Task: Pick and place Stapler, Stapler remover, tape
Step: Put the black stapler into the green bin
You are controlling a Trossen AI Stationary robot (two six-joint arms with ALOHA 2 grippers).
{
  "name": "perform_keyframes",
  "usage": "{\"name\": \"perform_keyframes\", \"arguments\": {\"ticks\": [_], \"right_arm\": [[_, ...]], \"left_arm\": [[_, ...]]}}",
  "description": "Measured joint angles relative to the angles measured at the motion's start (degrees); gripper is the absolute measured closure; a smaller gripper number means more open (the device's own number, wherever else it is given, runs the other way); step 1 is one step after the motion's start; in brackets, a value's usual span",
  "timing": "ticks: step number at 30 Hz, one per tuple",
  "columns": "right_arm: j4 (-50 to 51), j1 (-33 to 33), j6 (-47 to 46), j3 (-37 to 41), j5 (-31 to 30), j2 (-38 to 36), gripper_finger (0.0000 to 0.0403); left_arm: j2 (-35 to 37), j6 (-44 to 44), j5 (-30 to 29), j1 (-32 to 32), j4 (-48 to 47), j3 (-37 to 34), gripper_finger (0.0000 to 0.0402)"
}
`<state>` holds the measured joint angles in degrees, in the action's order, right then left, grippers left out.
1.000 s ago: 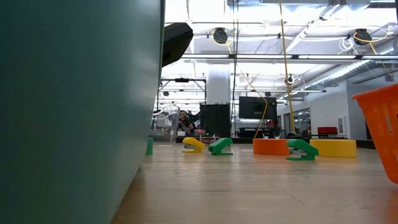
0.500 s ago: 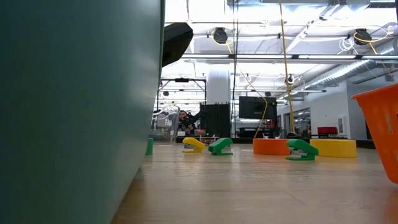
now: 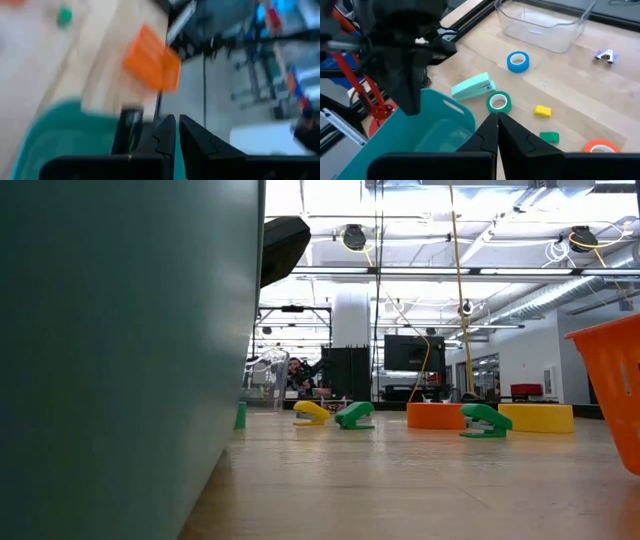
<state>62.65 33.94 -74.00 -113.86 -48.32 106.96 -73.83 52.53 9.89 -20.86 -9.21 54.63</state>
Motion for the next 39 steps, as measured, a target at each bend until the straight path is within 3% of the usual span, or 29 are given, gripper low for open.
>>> {"name": "perform_keyframes", "arguments": {"ticks": [6,13,19,26,35,39], "right_arm": [[-0.3,0.7,0.7,0.0,2.3,0.0,0.0403],[-10.1,0.1,2.5,7.3,5.4,0.1,0.0403],[-20.6,0.2,3.0,13.3,8.1,0.1,0.0403],[-24.5,0.2,3.1,15.6,8.1,0.1,0.0403],[-24.9,0.2,3.1,15.6,7.9,0.1,0.0403],[-24.9,0.2,3.1,15.6,7.9,0.1,0.0403]], "left_arm": [[0.0,-7.2,-1.9,-0.3,-15.9,0.0,0.0376],[-0.9,-14.5,-13.5,1.2,-35.1,-0.1,0.0376],[-0.6,-15.0,-4.2,1.6,-28.5,0.0,0.0376],[-1.9,-16.1,-3.9,0.7,-26.8,0.0,0.0364],[-7.7,-19.4,-3.4,0.5,-25.6,0.0,0.0269],[-8.7,-19.5,-3.5,0.5,-23.3,0.0,0.0276]]}}
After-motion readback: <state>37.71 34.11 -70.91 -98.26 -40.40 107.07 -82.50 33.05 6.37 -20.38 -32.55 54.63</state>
